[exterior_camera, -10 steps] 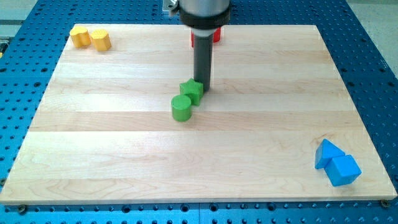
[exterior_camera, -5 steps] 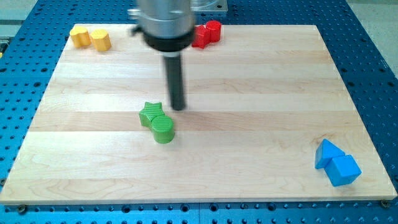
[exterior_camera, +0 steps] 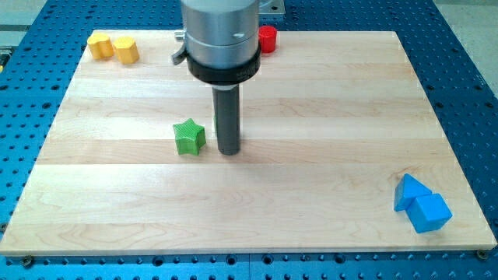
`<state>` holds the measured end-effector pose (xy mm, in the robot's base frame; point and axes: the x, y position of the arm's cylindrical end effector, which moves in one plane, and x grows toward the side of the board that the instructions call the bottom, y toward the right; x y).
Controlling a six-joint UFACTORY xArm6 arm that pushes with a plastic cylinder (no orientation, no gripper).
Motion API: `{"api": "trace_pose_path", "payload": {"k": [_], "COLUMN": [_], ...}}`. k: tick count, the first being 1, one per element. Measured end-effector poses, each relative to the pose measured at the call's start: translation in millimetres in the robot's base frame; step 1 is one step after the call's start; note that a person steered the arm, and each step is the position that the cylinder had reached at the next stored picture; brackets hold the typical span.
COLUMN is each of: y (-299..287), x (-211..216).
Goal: Move the green blocks at the left center of the board
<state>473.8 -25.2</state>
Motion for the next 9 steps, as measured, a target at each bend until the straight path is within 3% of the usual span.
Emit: {"api": "trace_pose_path", "payload": {"k": [1, 2, 4, 5, 6, 8, 9], "y": [41, 42, -53, -101, -127, -44, -50], "x": [-13, -46, 22, 33, 1, -25, -49]}}
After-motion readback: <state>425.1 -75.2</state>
